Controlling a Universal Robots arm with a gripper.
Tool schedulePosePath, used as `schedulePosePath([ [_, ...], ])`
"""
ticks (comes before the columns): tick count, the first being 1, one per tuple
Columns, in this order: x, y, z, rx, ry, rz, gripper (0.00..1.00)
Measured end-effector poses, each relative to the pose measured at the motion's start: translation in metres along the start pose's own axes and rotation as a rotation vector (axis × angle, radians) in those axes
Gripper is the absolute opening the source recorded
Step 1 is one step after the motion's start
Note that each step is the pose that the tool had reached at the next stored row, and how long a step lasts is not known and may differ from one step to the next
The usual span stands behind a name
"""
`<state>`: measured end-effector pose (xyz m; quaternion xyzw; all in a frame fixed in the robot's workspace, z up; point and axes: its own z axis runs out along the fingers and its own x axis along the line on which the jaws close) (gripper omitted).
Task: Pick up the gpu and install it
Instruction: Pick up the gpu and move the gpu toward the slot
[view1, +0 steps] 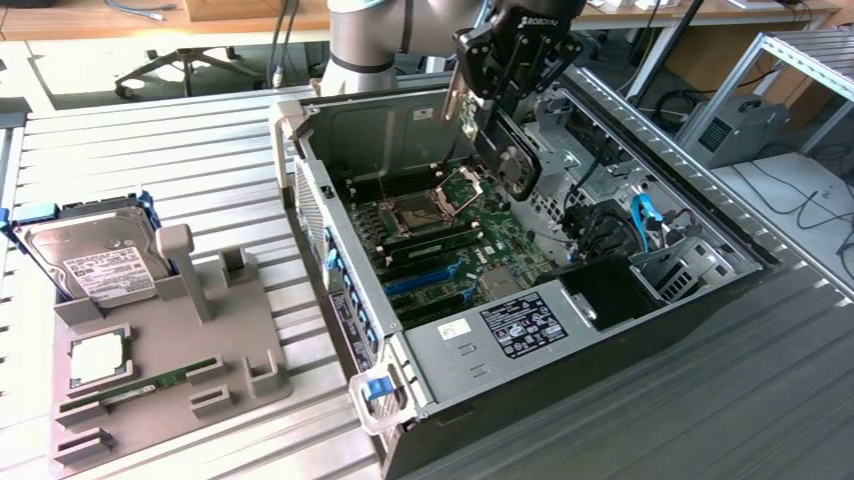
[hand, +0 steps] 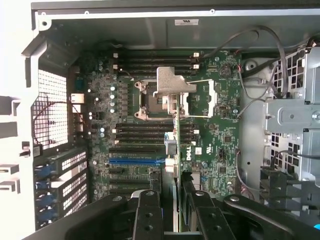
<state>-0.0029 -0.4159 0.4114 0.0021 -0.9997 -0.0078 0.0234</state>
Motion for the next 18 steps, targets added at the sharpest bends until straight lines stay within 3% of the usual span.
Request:
schedulePosePath([
  [18,-0.0074,-0.0001,0.0041,0.0000,0.0000,0.000,0.27],
])
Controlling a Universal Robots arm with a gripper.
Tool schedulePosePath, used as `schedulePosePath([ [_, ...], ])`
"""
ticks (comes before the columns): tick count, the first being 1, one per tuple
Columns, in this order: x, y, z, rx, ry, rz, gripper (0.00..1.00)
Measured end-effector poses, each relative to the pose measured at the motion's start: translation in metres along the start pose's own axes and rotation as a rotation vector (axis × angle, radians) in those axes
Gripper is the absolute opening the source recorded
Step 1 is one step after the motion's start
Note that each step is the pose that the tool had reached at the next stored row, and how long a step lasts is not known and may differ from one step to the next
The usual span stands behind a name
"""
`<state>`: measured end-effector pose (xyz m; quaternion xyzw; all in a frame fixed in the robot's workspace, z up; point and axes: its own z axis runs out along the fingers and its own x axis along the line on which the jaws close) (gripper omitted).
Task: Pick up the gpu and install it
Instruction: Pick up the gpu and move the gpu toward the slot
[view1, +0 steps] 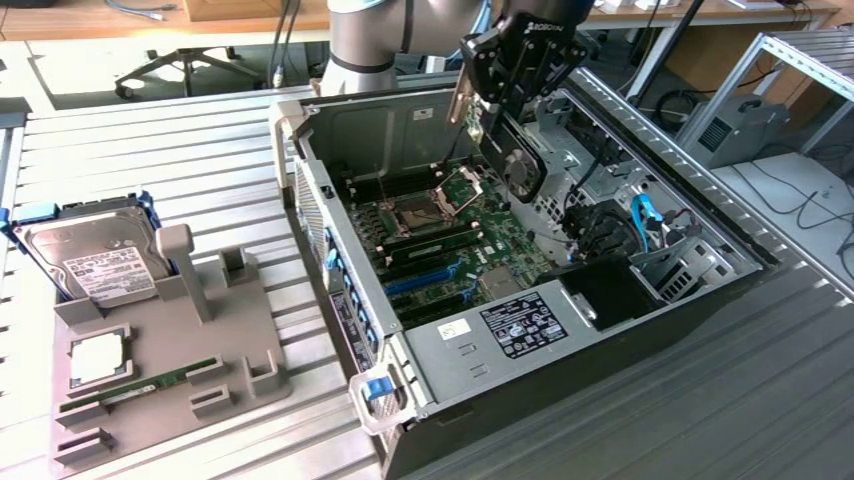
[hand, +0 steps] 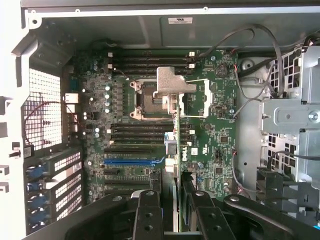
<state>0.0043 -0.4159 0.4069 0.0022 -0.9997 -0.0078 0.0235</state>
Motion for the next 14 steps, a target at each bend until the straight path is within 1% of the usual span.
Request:
schedulePosePath([
  [11,-0.0001,0.0000,0.0011,0.0000,0.0000,0.000,0.27],
  [14,-0.0002,-0.0001,0.0033,0.0001,0.0000,0.000,0.27],
])
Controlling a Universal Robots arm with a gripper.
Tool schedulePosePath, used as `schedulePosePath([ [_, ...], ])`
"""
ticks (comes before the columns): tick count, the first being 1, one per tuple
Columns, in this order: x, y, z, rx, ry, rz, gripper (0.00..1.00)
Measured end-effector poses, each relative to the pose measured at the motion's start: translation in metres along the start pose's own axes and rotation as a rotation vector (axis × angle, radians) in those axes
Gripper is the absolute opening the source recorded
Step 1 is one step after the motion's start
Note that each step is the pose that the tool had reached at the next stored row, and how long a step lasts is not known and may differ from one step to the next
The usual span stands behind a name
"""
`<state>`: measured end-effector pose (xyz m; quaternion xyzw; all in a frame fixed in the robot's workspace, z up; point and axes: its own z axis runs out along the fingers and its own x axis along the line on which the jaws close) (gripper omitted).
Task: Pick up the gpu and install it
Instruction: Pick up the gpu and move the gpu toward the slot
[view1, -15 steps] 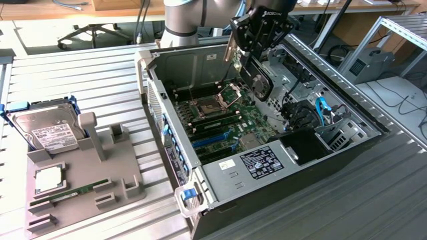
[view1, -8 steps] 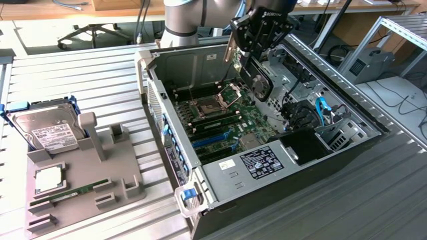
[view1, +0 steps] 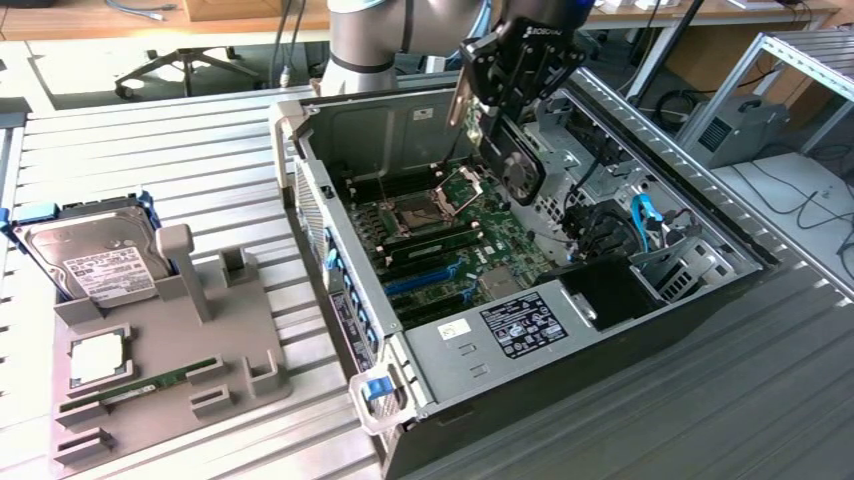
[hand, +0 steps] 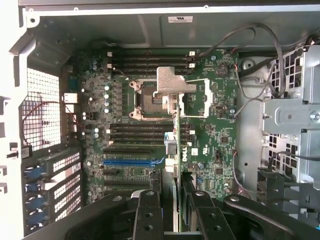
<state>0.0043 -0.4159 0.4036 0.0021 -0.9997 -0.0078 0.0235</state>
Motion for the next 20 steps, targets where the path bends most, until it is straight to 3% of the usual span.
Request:
schedulePosePath([
  [7,-0.0003,-0.0001,0.0060,0.0000,0.0000,0.000,0.27],
  [20,-0.0004,-0.0001,0.0083,0.0000,0.0000,0.000,0.27],
])
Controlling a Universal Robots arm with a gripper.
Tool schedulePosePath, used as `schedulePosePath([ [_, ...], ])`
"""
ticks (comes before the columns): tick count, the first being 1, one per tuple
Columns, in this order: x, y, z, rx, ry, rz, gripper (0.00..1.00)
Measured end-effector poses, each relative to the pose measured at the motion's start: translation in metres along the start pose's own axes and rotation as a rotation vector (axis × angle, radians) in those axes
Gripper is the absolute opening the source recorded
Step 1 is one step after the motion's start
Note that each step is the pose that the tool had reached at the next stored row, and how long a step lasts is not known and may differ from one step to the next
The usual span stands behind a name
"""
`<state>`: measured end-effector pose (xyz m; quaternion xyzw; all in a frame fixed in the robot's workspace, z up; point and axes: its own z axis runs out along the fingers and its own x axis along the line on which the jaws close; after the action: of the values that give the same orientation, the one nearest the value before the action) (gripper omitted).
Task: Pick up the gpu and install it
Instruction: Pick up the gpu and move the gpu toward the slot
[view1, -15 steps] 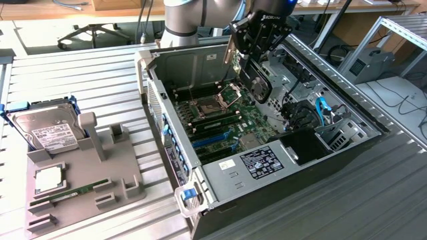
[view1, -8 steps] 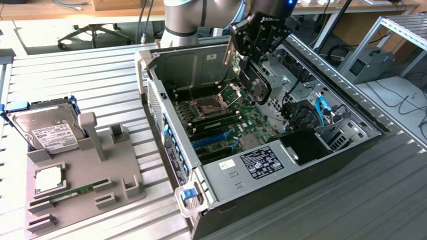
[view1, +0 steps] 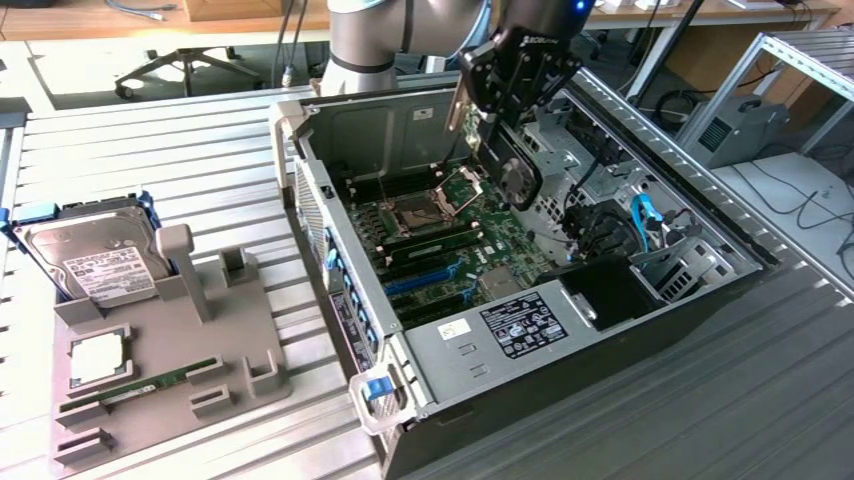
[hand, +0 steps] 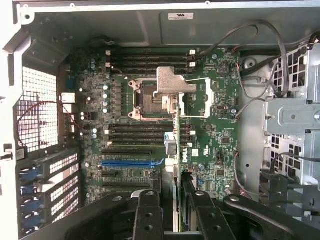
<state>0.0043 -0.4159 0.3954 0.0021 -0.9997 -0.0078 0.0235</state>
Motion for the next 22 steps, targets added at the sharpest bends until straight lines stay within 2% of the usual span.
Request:
schedulePosePath([
  [14,0.000,-0.0004,0.0050,0.0000,0.0000,0.000,0.27],
  [16,-0.001,-0.0005,0.0122,-0.0001,0.0000,0.000,0.27],
  [22,-0.001,-0.0005,0.0133,-0.0001,0.0000,0.000,0.27],
])
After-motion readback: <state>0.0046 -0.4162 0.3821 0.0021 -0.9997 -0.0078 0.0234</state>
